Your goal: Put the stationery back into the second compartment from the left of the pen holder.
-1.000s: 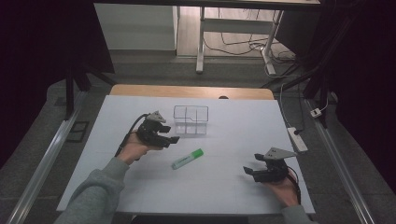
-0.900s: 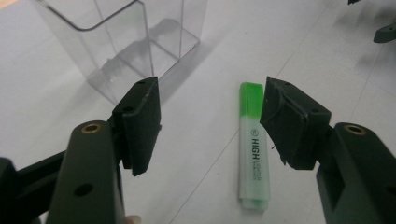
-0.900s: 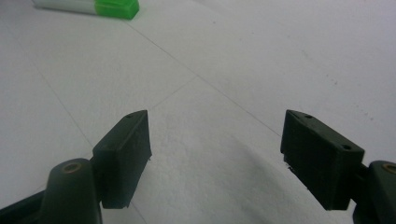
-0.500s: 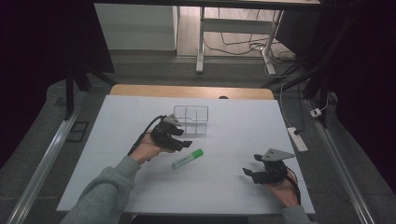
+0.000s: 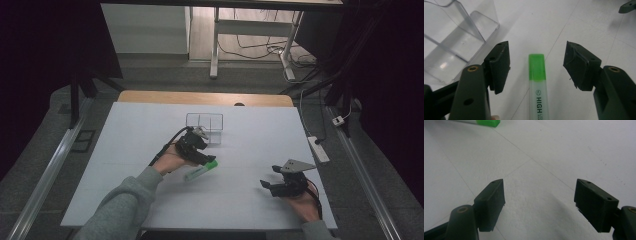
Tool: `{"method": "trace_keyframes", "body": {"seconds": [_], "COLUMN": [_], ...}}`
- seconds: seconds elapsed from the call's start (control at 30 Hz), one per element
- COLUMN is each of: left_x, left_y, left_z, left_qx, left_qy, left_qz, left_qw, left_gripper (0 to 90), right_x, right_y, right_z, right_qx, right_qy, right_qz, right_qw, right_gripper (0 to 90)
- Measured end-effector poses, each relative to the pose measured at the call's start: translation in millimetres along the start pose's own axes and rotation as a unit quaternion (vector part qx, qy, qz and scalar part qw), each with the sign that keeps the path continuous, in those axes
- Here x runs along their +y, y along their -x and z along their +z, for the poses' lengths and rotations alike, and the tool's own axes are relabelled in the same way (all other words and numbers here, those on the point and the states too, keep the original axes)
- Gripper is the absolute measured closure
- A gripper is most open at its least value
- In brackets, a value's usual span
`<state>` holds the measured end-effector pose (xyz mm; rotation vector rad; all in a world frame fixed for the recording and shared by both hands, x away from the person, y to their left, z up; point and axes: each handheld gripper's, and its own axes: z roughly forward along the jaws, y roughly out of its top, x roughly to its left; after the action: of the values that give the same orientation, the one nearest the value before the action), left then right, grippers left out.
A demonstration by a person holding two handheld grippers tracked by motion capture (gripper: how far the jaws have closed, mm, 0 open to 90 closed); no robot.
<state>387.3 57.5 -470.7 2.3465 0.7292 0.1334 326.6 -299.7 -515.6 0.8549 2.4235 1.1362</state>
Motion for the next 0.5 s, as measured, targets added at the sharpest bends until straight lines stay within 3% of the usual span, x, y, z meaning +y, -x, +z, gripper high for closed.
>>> {"method": "trace_keyframes", "body": {"seconds": [0.5], "left_x": [-1.5], "left_y": [-0.5], "left_z": [30.2], "left_qx": [0.001], "left_qy": [-0.051], "left_qz": [-0.005], "left_qw": [0.9987], "left_gripper": [36.4], "right_x": [-1.0], "right_y": [0.5], "right_z": [1.2], "right_qx": [-0.001], "right_qy": [-0.005], "right_qz": [-0.001], "right_qw": [1.0], "right_gripper": [24.1]}}
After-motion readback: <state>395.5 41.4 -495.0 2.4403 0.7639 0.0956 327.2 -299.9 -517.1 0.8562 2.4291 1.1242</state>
